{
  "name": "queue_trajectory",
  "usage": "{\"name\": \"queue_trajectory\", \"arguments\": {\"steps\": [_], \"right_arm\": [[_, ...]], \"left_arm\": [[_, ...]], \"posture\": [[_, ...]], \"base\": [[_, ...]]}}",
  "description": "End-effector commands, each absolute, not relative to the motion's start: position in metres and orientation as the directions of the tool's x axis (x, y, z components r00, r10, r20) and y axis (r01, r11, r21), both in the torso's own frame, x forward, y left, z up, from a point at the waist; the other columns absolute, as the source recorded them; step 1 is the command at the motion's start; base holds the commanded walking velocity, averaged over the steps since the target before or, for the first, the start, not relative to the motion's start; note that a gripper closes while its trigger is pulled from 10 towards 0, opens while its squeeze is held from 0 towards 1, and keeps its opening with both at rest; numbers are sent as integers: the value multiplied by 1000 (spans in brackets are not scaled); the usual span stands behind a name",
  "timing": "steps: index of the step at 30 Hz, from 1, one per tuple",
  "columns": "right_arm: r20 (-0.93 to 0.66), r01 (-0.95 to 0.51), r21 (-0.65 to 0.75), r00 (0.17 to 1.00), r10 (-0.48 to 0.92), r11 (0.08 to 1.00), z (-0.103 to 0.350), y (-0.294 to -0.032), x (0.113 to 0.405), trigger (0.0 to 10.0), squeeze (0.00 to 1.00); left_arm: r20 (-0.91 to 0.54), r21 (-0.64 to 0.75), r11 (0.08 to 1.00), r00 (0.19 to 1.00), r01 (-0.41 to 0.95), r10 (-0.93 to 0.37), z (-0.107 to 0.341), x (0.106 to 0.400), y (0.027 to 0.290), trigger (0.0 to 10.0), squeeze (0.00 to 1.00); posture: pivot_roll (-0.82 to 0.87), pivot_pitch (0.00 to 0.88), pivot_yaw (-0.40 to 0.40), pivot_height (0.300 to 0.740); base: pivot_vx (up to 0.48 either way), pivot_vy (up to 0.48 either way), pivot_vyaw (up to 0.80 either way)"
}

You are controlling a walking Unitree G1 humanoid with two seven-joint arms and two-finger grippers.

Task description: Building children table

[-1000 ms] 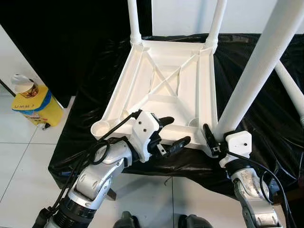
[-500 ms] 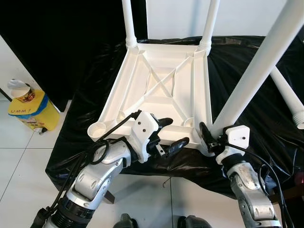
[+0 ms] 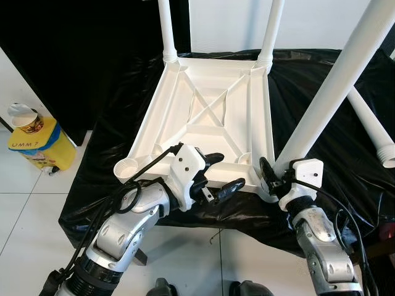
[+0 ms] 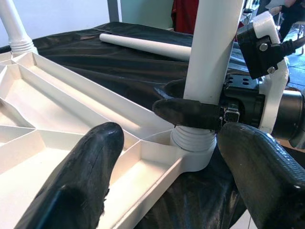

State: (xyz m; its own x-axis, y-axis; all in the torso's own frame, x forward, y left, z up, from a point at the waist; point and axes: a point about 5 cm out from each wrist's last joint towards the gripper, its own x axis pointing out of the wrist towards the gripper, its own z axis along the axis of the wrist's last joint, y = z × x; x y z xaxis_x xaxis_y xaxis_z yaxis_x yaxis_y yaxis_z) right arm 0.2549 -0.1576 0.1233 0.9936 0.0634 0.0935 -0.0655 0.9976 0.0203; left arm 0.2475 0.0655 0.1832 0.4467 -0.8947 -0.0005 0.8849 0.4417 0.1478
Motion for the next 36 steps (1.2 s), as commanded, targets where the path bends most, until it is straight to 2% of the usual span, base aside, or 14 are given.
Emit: {"name": "queue_trajectory", "arguments": {"steps": [1,2,4,6,7,10,25,26,31,36], "right_arm": [[-88,82,35,993,-79,996,91,-168,250,10000,0],[-88,82,35,993,-79,996,91,-168,250,10000,0],[-89,174,37,981,-171,984,91,-171,251,10000,0],[-89,174,37,981,-171,984,91,-171,251,10000,0],[-95,315,37,946,-311,948,91,-179,253,10000,0],[-104,400,41,913,-394,916,90,-185,255,10000,0],[-84,411,56,910,-406,910,93,-180,259,10000,0],[-53,394,75,919,-391,916,97,-179,260,10000,1000],[74,326,149,938,-340,933,115,-175,261,10000,1000],[133,262,137,951,-280,955,122,-177,261,10000,1000]], "left_arm": [[1,146,420,424,896,-906,185,245,67,10000,0],[1,146,420,424,896,-906,185,245,67,10000,0],[2,145,421,425,896,-905,186,245,67,10000,0],[2,145,421,425,896,-905,186,245,67,10000,0],[3,143,420,424,896,-906,186,244,67,10000,0],[2,144,417,421,897,-907,186,244,66,10000,0],[6,150,411,415,899,-910,187,245,65,10000,0],[6,150,409,413,900,-911,187,245,64,10000,0],[8,150,404,408,902,-913,187,245,63,10000,0],[9,151,400,404,904,-915,187,245,62,10000,0]], "posture": [[32,118,31,740],[32,118,31,740],[33,119,32,740],[33,119,32,740],[34,117,35,740],[34,116,36,740],[32,102,32,740],[30,99,32,740],[27,93,31,740],[21,87,32,740]], "base": [[0,0,0],[0,0,0],[0,0,0],[0,0,0],[0,0,0],[0,0,0],[0,0,0],[0,0,0],[0,0,0],[0,0,0]]}}
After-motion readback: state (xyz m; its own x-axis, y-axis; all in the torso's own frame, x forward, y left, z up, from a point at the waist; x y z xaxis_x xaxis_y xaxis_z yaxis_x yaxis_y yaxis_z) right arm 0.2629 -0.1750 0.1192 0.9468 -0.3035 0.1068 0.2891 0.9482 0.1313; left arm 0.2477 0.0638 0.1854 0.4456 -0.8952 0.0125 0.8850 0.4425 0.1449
